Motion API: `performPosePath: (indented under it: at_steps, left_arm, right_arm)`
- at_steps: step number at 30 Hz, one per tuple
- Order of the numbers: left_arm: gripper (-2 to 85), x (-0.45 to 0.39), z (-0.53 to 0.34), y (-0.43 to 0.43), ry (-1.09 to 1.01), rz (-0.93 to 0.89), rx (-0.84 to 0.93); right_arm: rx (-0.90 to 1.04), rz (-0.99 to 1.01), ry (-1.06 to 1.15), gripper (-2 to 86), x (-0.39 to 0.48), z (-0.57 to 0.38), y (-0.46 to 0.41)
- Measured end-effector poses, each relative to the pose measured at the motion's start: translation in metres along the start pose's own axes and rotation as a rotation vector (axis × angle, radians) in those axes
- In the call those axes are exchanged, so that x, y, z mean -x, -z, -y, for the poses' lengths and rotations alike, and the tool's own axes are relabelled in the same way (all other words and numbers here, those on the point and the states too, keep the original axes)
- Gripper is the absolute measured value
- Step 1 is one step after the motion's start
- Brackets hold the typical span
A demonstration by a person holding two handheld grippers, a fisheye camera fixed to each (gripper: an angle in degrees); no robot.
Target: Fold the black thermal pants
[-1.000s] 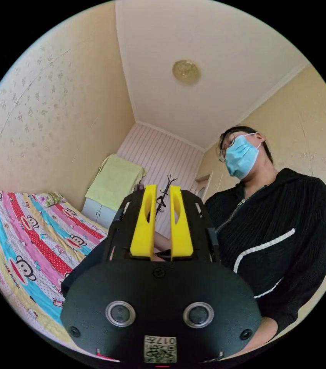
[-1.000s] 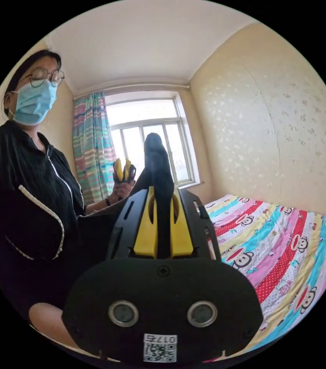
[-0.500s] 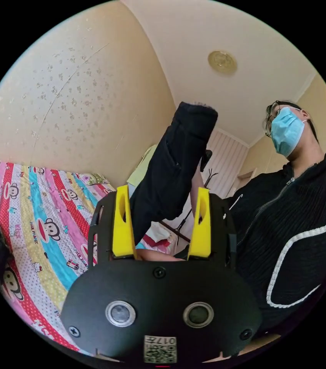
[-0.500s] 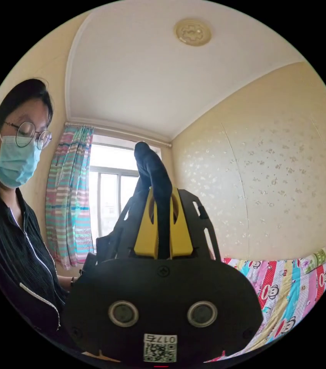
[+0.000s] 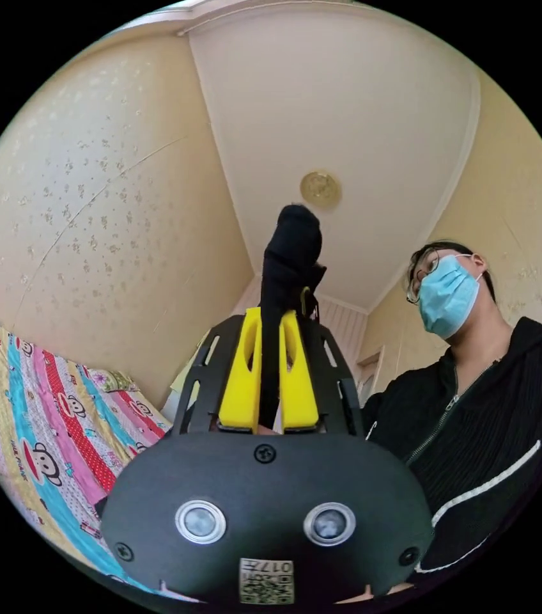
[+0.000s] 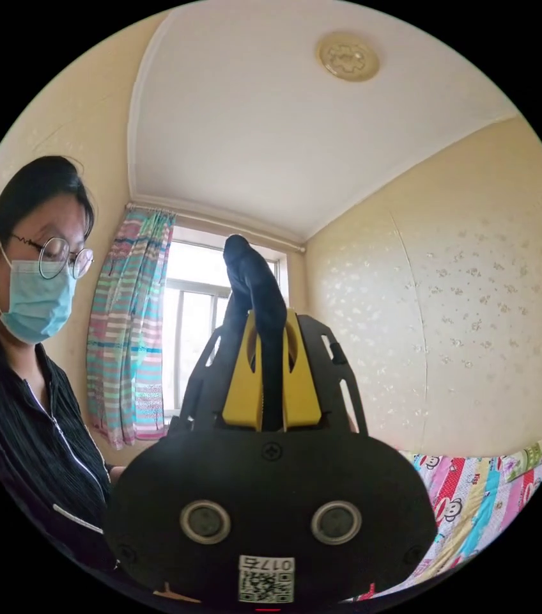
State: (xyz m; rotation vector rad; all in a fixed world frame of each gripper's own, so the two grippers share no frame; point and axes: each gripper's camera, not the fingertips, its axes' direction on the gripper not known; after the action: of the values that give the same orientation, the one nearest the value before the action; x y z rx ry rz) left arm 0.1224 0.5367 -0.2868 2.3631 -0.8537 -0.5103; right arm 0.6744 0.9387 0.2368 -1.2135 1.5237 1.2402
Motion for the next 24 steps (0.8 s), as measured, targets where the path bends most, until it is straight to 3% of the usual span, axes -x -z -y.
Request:
performPosePath:
  at_steps: [2, 7, 13, 17, 24]
  left_arm:
    - [3.7, -0.005, 0.013, 0.001, 0.01, 0.035, -0.01]
    - [3.3, -0.067, 0.074, -0.006, -0.255, 0.248, -0.005]
    - [3.5, -0.127, 0.137, -0.039, -0.403, 0.255, -0.076]
    - [3.7, -0.159, 0.158, -0.069, -0.482, 0.28, -0.09]
    - [4.1, -0.15, 0.166, -0.131, -0.589, 0.42, -0.164]
  right_arm:
    - [0.051, -0.034, 0.03, 5.3, 0.009, 0.003, 0.002]
    - [0.105, -0.093, 0.141, 4.4, 0.038, 0.017, 0.012]
    - [0.023, -0.048, 0.14, 3.8, 0.054, 0.056, 0.025]
    - [-0.011, -0.151, 0.169, 3.7, 0.065, 0.088, 0.028]
    - [0.006, -0.266, 0.062, 3.8, 0.006, 0.102, 0.004]
